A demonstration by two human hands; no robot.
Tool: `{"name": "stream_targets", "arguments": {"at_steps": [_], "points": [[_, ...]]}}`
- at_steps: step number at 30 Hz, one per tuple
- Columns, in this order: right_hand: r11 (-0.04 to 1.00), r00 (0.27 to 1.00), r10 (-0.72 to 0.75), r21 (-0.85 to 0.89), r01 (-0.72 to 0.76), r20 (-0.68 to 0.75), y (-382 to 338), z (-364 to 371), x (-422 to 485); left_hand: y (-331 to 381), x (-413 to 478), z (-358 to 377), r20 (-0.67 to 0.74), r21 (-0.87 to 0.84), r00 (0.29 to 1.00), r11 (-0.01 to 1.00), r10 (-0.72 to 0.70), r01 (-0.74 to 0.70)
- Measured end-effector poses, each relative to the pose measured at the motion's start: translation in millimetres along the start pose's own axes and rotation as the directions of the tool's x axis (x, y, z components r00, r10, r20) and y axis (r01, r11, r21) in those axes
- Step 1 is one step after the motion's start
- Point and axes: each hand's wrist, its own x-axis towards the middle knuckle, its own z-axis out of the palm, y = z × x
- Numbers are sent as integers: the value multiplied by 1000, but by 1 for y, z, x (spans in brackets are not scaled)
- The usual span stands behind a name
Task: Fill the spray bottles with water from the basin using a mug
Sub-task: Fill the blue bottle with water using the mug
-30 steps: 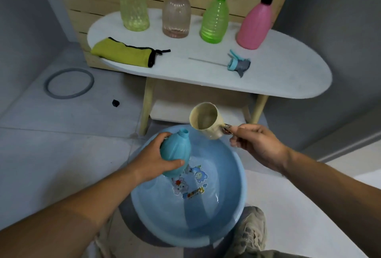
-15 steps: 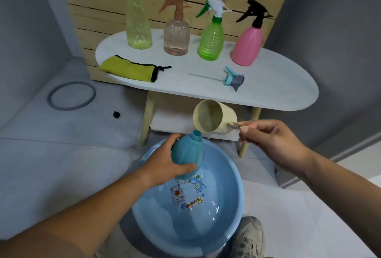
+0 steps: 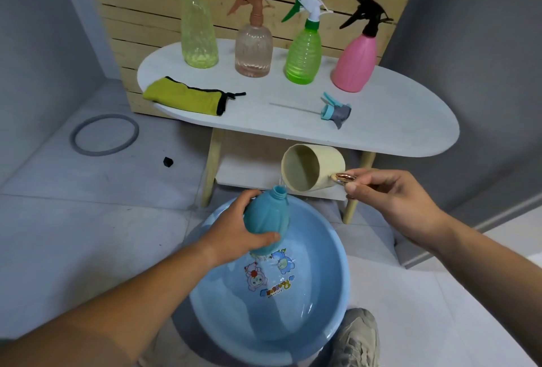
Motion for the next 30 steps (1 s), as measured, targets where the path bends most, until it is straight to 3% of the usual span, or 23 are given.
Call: {"name": "stream_targets", "arguments": {"at_steps": [30], "points": [[980,999,-52,-190,52,7,-14,5,2,-12,2,1,-16,12,1000,1000,-27,27]]}}
